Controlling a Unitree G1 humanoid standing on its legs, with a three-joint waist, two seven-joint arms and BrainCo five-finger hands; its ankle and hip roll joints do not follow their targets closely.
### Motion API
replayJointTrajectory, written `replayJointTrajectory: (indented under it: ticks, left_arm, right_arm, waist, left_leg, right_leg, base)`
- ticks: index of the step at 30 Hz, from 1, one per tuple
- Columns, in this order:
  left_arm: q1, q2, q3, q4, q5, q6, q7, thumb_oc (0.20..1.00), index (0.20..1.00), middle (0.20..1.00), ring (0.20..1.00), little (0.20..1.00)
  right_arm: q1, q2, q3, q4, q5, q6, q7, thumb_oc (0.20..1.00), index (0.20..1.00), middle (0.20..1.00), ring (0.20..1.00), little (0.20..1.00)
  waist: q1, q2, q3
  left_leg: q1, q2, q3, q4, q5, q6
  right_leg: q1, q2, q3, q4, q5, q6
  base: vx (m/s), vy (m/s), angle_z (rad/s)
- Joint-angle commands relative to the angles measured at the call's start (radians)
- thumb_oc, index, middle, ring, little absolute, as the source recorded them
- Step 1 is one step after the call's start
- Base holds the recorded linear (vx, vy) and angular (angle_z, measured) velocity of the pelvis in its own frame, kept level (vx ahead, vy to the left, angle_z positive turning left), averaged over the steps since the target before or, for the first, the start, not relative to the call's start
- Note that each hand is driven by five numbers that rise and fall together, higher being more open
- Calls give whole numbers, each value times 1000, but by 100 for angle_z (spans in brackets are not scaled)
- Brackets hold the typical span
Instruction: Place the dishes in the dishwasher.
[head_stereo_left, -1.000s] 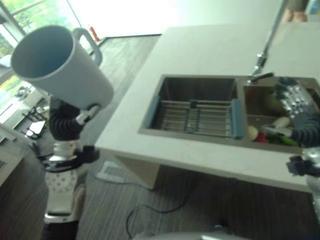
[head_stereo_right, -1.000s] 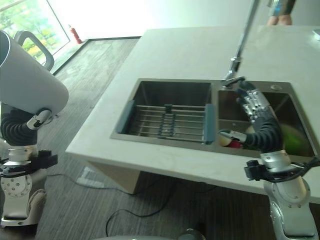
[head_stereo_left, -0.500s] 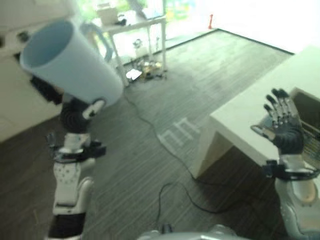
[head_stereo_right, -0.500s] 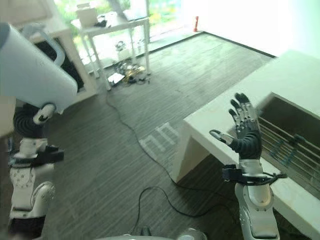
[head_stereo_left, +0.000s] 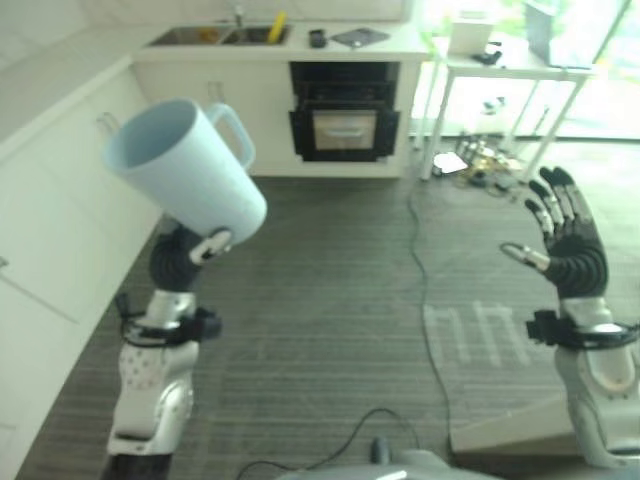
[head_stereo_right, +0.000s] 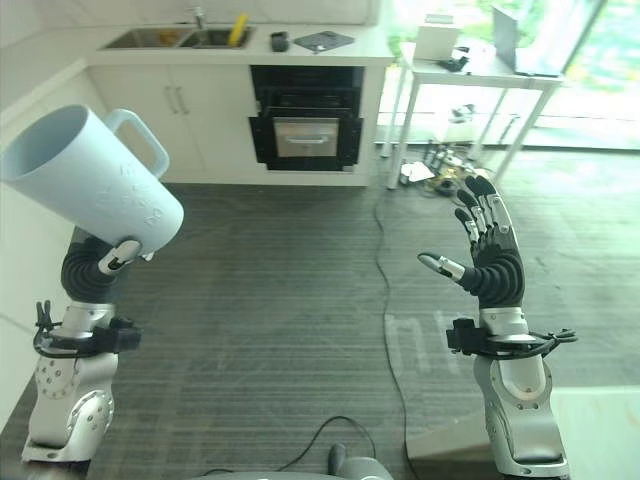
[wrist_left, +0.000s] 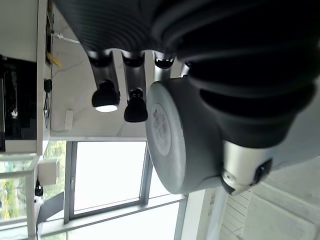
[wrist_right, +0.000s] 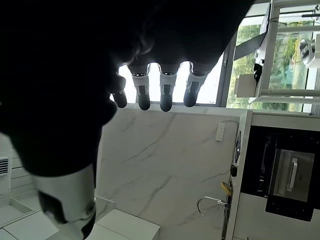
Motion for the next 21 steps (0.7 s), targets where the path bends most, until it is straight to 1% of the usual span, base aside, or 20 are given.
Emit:
replayJointTrajectory:
  ticks: [1,2,3,4,6,7,12,14,16,21]
  left_arm:
    - [-53,18,12,-39,-80,-34,-46,200,200,200,200,200]
    - [-52,19,9,-37,-84,-34,-55,200,200,200,200,200]
    - [-62,24,2,-29,-97,-35,-51,200,200,200,200,200]
    - [-68,29,0,-22,-110,-40,-45,200,200,200,200,200]
    - [-62,33,9,-11,-123,-61,-36,200,200,200,200,200]
    - [-62,32,16,-5,-121,-71,-30,200,200,200,200,200]
    - [-82,28,6,11,-99,-86,-41,200,200,200,200,200]
    - [-88,28,6,10,-86,-87,-35,200,200,200,200,200]
    - [-93,26,13,18,-106,-74,-39,200,200,200,200,200]
    - [-108,26,-4,33,-113,-69,-57,200,200,200,200,200]
  right_arm:
    - [-2,-39,-48,-80,49,-13,-22,1000,1000,1000,1000,1000]
    - [0,-45,-55,-76,42,-23,-28,1000,1000,1000,1000,1000]
    - [-12,-50,-55,-69,37,-40,-34,1000,1000,1000,1000,1000]
    - [-24,-49,-49,-63,32,-49,-34,1000,1000,1000,1000,1000]
    - [-35,-39,-37,-62,17,-59,-29,1000,1000,1000,1000,1000]
    - [-29,-30,-30,-67,7,-68,-26,1000,1000,1000,1000,1000]
    - [-6,-23,-36,-52,6,-102,-24,1000,1000,1000,1000,1000]
    - [-12,-21,-36,-46,10,-98,-23,1000,1000,1000,1000,1000]
    - [-13,-11,-36,-50,8,-85,-11,1000,1000,1000,1000,1000]
    - [-12,-2,-28,-53,-13,-75,-33,1000,1000,1000,1000,1000]
  waist:
    - [-40,-29,3]
    - [-44,-29,8]
    - [-49,-26,13]
    - [-51,-19,13]
    - [-53,-6,8]
    - [-58,1,-2]
    - [-80,13,-43]
    - [-83,15,-49]
    - [-89,16,-60]
    - [-112,10,-70]
  left_leg:
    - [-107,97,233,40,113,-77]
    - [-115,109,287,57,100,-84]
    - [-116,121,343,49,103,-88]
    - [-110,123,354,25,113,-89]
    - [-98,126,356,-14,129,-88]
    - [-96,126,350,-24,126,-85]
    - [-82,125,333,-24,108,-88]
    - [-78,123,324,-24,101,-85]
    - [-69,119,319,-24,97,-82]
    - [-49,112,332,-24,81,-71]
  right_leg:
    - [146,-83,-54,-144,20,125]
    - [156,-91,-85,-144,7,129]
    - [158,-100,-126,-144,6,132]
    - [158,-102,-139,-144,7,136]
    - [157,-102,-144,-144,6,139]
    - [155,-101,-142,-144,3,139]
    - [134,-101,-133,-144,1,141]
    - [130,-100,-124,-144,1,141]
    - [130,-98,-116,-144,5,142]
    - [132,-86,-97,-144,3,136]
  base:
    - [-71,-88,60]
    - [-172,-33,78]
    - [-184,3,104]
    - [-181,29,122]
    - [-116,61,71]
    - [-127,69,3]
    - [-100,51,-14]
    - [-54,23,12]
    - [-42,-2,5]
    - [-33,-45,2]
